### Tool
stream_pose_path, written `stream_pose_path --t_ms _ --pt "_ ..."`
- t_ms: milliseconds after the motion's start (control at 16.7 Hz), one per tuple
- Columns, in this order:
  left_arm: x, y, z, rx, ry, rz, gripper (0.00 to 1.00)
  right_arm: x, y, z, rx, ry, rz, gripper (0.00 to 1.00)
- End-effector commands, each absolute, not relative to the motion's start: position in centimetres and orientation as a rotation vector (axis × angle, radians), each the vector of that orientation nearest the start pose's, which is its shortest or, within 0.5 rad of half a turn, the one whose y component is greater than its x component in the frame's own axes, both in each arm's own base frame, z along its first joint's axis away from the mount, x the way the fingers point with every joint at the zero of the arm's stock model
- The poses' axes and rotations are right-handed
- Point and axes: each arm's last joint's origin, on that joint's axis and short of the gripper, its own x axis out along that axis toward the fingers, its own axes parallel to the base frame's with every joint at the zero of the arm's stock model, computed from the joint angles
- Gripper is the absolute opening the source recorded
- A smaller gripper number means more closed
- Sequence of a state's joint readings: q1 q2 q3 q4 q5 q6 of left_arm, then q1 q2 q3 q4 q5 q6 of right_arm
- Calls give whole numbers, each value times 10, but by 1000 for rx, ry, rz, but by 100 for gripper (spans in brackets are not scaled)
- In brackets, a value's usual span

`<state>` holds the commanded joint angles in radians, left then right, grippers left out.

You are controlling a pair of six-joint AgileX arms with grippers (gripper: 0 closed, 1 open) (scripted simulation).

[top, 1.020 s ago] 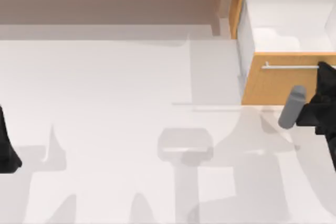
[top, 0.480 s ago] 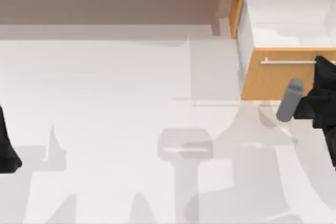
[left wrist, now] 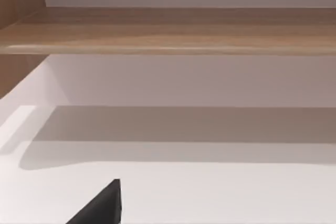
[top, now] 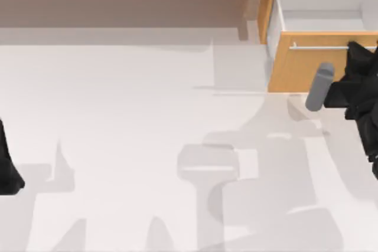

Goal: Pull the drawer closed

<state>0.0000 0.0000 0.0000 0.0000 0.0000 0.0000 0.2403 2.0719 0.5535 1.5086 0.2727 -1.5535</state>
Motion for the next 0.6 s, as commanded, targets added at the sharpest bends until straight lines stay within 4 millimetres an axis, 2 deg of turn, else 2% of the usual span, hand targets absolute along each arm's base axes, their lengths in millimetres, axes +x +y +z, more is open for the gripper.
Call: stream_pose_path --t_ms 300,600 --pt "106 -1 160 0 0 0 100 315 72 88 -1567 10 0 0" --pt "106 -1 160 0 0 0 100 341 73 89 -1566 4 -4 0"
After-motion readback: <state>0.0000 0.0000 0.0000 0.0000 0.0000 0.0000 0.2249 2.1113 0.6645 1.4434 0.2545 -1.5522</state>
